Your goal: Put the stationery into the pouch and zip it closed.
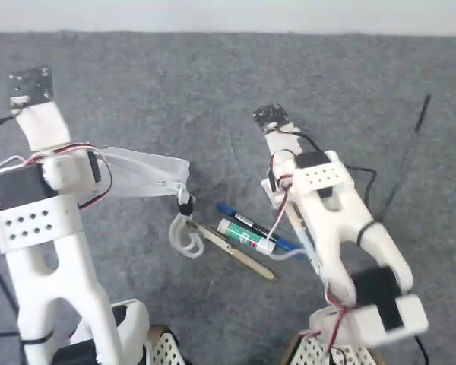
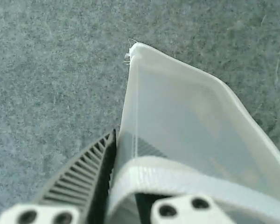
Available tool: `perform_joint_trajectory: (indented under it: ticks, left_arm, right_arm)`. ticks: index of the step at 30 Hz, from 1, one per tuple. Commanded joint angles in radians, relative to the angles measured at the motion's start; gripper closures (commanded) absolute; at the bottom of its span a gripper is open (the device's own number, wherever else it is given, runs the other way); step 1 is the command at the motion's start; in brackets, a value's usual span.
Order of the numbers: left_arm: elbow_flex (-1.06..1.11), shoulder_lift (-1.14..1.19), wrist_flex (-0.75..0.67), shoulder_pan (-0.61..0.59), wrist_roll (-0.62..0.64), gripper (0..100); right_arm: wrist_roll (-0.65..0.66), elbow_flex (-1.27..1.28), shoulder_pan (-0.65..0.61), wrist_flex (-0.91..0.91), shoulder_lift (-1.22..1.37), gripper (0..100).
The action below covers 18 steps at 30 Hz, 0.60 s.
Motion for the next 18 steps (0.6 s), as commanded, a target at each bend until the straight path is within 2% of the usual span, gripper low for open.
perform_joint_trajectory:
  ticks: [1, 8, 15, 18]
  left_arm:
    - [-0.025, 0.014, -0.025, 0.005, 0.023, 99]
    - [-0.047, 0.015, -0.025, 0.005, 0.025, 99]
    - [-0.044, 0.015, -0.038, 0.031, 0.043, 99]
    - [-0.044, 0.015, -0.038, 0.049, 0.058, 99]
  right_arm:
    - [-0.008, 0.005, -0.045, 0.062, -0.234, 99.1]
    - [-0.006, -0.003, -0.105, 0.111, -0.493, 99.1]
    - [-0.011, -0.011, -0.22, 0.116, -0.696, 99.1]
    - [-0.086, -0.041, -0.265, 0.116, -0.769, 99.1]
